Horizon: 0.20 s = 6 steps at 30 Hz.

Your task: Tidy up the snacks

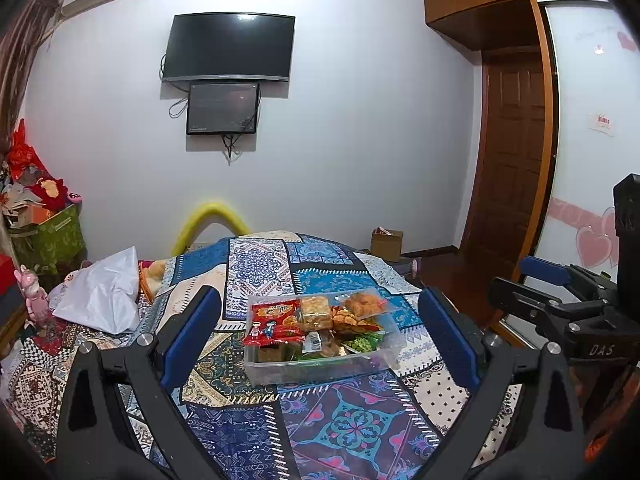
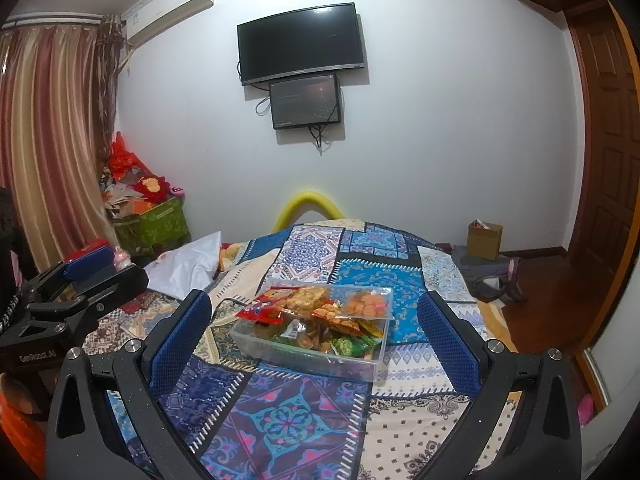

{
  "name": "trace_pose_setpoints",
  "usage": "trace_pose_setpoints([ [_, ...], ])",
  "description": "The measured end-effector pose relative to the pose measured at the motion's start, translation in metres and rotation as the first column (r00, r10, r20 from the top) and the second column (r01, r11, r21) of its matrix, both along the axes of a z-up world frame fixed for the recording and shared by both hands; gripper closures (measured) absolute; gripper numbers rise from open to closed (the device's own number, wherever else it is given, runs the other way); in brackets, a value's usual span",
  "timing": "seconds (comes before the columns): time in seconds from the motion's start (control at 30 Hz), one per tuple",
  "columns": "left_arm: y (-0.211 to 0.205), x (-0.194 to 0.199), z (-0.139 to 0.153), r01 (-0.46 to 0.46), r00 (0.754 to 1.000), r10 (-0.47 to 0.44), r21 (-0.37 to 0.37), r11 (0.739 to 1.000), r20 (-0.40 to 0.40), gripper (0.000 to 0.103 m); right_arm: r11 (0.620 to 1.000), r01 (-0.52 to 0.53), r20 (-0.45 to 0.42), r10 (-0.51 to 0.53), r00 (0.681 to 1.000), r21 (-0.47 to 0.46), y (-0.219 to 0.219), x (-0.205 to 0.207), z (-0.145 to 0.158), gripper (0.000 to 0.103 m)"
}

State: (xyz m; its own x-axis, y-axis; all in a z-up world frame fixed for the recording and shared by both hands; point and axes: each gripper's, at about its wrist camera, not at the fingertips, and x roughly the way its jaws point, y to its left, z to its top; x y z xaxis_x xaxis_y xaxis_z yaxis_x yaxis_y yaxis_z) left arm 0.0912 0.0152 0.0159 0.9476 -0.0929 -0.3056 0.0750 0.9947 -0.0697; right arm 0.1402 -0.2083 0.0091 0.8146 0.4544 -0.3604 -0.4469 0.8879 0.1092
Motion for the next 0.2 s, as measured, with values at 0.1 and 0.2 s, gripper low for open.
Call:
trace_pose_setpoints([
  [0.1,-0.0004,0.0008,-0.0013,0.004,1.000,-0.004,0.005,1.000,-0.008,0.003,1.000,-0.002,-0.002,0.002,1.000,-0.001,-0.0004,0.0009,-0.0007,0.000],
  [0.2,-0.0002,0.0026,-0.0029,0.003,1.000,-0.003,0.004,1.000,-0.014,0.003,1.000,0.001,0.003,-0.001,1.000,-0.008,-0.0002,0.0013,-0.0005,0.000],
])
